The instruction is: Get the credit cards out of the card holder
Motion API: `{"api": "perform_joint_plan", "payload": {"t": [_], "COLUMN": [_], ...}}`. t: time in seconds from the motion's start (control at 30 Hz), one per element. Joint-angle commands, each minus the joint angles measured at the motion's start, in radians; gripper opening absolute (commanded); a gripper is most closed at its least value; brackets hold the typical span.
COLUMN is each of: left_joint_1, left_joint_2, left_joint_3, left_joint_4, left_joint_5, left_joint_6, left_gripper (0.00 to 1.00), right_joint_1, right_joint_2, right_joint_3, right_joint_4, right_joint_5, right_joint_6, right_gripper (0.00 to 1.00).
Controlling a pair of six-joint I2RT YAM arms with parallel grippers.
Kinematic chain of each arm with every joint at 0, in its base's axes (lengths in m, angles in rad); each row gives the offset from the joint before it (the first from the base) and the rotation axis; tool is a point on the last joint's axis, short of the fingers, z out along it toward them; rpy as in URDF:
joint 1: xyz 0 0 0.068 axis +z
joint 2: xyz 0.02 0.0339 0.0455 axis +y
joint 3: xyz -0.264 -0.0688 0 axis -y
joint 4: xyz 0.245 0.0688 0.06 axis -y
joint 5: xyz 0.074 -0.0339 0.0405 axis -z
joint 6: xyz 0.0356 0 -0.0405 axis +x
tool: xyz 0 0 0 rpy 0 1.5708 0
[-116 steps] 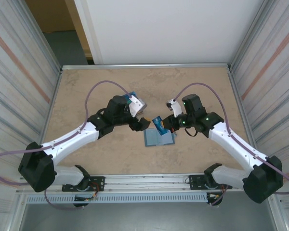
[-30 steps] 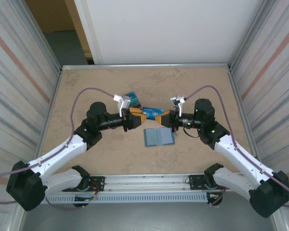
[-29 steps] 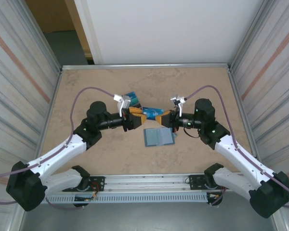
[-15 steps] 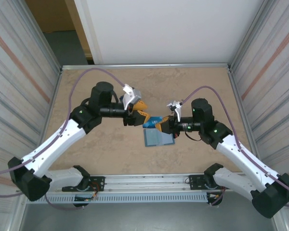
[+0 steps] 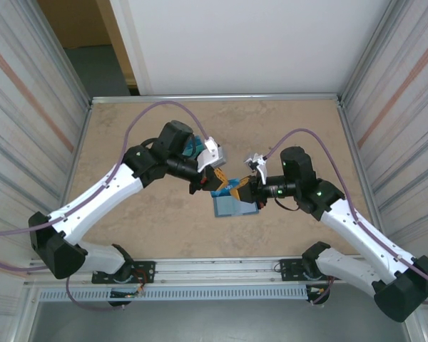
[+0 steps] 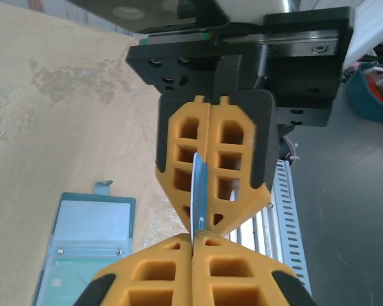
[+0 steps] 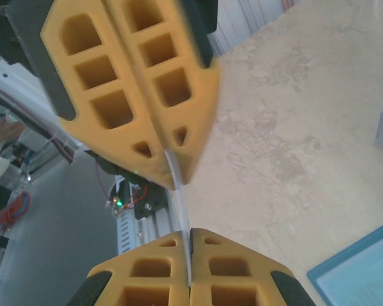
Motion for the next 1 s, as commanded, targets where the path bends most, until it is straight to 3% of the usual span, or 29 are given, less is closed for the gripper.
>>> {"api": "perform_joint_plan", "payload": {"t": [0.0,0.1,0.2,0.3,0.53,0.73,0.97], "left_joint_1": [-0.003,0.003,0.035,0.103,0.23,0.359,0.434], "left_joint_2": [0.003,-0.01,-0.03,-0.036,0.038,0.182,0.315], "left_joint_3": [0.02,0.0,-0.04,-0.087,-0.164,-0.148,-0.08], "left_joint_4": [-0.044,-0.021,0.042,0.127,0.31,0.433,0.467], "left_joint_5": [-0.024,-0.088,-0.151,-0.214,-0.387,-0.359,-0.314], "left_joint_6": [0.04,0.056,0.065,0.081,0.239,0.279,0.327], "left_gripper": [0.0,0.0,0.0,0.0,0.0,0.0,0.0], "right_joint_1": [0.006,-0.002,-0.016,-0.028,-0.064,-0.09,-0.1], "right_joint_2": [-0.008,-0.018,-0.042,-0.072,-0.103,-0.101,-0.098], "right_joint_3": [0.032,0.032,0.022,0.017,0.02,0.027,0.031], "right_joint_4": [0.002,-0.009,-0.003,-0.004,-0.019,-0.022,-0.042], "right_joint_5": [0.007,0.052,0.064,0.072,0.195,0.385,0.513], "right_joint_6": [-0.02,-0.013,-0.002,0.01,0.074,0.164,0.195], "right_gripper": [0.15,0.48,0.62,1.0,0.98,0.98,0.98]}}
